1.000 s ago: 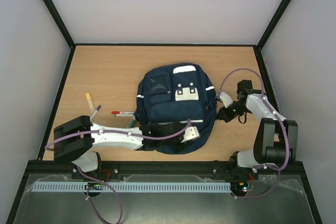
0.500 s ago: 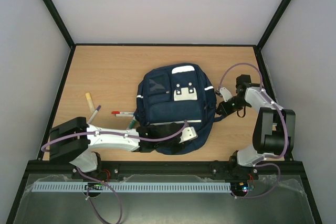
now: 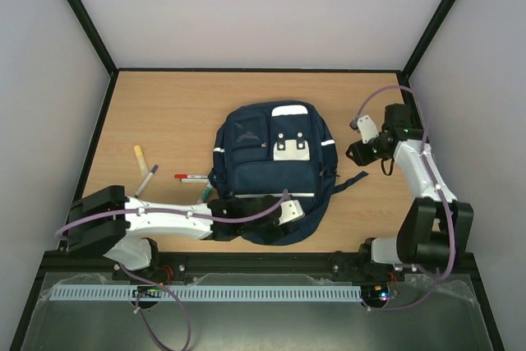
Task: Pack the student bag
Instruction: Zip the student bag at the center of the board, then pick up the stationery from the center of the board.
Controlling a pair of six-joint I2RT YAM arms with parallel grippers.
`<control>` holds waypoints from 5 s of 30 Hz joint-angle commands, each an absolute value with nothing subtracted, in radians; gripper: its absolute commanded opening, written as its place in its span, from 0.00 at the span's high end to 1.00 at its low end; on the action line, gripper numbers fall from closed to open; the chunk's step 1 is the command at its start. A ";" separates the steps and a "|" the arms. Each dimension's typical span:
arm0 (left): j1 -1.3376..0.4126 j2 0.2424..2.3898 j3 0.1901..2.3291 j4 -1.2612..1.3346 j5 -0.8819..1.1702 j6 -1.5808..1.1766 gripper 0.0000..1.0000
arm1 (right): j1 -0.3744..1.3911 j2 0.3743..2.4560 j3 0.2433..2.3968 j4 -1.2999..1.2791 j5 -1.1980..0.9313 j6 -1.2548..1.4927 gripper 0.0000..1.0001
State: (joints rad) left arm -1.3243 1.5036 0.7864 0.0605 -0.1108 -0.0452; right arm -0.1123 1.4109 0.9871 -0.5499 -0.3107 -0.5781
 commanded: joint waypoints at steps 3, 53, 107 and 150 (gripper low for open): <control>-1.313 1.357 0.815 -0.002 -0.158 -0.079 0.33 | -0.117 1.218 1.022 -0.692 -0.356 -0.585 0.50; -0.688 1.942 1.153 0.136 0.019 -0.468 0.20 | 0.341 1.110 0.719 -0.481 -0.431 -0.394 0.42; -0.603 1.417 0.773 -0.669 -0.056 -0.502 0.47 | 0.341 1.023 0.703 -0.465 -0.411 -0.404 0.41; -0.808 1.359 0.847 -0.628 -0.031 -0.522 0.98 | 0.341 1.003 0.708 -0.460 -0.351 -0.402 0.42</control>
